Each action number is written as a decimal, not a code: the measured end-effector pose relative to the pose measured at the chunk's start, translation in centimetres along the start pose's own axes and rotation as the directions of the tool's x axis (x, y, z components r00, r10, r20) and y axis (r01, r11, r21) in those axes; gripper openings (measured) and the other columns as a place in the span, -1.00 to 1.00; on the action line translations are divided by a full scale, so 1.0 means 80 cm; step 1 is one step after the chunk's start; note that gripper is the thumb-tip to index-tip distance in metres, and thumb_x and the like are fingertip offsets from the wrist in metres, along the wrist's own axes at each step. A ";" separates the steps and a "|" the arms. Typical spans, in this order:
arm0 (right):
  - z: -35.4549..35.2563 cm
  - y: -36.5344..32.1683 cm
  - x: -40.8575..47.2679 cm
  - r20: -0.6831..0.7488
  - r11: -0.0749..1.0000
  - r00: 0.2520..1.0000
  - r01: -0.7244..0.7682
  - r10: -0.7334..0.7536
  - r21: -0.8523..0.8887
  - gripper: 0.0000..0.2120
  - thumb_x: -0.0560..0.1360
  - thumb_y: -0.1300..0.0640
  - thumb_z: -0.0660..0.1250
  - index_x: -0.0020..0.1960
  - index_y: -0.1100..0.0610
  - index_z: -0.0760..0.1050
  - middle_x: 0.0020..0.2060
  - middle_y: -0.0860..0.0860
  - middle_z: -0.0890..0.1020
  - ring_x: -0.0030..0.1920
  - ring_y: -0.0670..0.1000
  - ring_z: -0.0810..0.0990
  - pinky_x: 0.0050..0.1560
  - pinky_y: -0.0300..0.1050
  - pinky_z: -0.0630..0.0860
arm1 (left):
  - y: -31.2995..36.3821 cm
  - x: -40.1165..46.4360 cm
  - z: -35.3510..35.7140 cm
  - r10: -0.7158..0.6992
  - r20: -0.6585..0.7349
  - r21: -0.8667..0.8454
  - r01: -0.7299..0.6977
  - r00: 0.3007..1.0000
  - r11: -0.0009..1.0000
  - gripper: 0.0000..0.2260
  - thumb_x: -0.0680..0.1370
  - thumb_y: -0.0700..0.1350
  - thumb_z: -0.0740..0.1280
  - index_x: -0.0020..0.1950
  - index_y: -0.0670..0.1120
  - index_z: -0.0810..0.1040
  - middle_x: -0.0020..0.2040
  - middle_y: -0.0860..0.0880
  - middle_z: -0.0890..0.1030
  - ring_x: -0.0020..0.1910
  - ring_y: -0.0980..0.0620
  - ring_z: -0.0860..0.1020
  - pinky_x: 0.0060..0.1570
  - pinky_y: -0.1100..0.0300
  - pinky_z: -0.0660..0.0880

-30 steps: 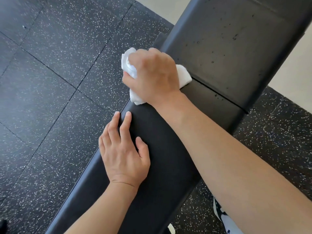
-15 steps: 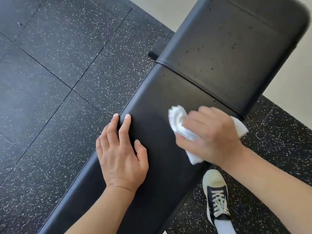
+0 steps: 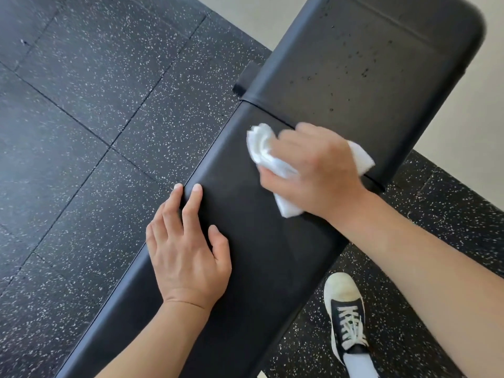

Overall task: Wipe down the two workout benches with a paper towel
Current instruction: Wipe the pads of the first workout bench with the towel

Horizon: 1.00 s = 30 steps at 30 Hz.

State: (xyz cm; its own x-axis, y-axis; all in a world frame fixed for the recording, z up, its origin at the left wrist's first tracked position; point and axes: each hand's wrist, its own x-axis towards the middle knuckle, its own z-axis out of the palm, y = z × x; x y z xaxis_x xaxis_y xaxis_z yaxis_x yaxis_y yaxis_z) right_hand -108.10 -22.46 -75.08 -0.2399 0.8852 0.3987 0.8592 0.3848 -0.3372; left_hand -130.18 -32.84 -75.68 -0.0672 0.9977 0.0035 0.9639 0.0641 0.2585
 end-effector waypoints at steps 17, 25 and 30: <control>0.045 -0.041 0.090 -0.066 0.964 0.962 -0.266 0.265 -0.011 -0.76 0.34 0.06 0.53 -0.33 0.14 0.51 -0.39 0.08 0.57 -0.36 0.21 0.52 -0.33 -0.05 0.19 | 0.000 0.000 0.000 -0.009 0.011 0.004 0.009 1.000 1.000 -0.42 0.55 0.00 0.17 0.59 -0.04 0.32 0.58 -0.13 0.34 0.46 -0.28 0.38 0.49 -0.23 0.25; -0.015 -0.015 -0.046 -0.041 0.990 0.990 -0.139 0.138 -0.010 -0.83 0.51 0.11 0.35 -0.19 0.16 0.64 -0.36 -0.04 0.27 -0.31 0.06 0.22 -0.35 0.01 0.31 | 0.000 0.000 -0.001 -0.012 0.020 -0.001 0.012 1.000 1.000 -0.41 0.54 0.00 0.17 0.59 -0.05 0.31 0.58 -0.14 0.33 0.47 -0.29 0.37 0.49 -0.23 0.23; -0.065 0.012 -0.135 0.009 0.998 0.998 -0.056 0.057 -0.025 -0.80 0.51 0.19 0.46 -0.26 0.20 0.57 -0.40 0.05 0.36 -0.35 0.10 0.23 -0.38 0.04 0.28 | 0.000 0.000 0.000 -0.009 0.019 -0.004 0.009 1.000 1.000 -0.40 0.53 0.00 0.17 0.60 -0.04 0.30 0.58 -0.14 0.33 0.46 -0.29 0.38 0.48 -0.23 0.23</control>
State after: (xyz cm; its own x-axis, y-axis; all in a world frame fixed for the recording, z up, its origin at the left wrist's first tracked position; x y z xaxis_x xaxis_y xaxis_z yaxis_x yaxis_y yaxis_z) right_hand -102.34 -33.03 -75.25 -0.1947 0.9077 0.3716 0.8823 0.3276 -0.3381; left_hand -130.14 -32.87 -75.68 -0.0710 0.9973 -0.0175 0.9622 0.0731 0.2622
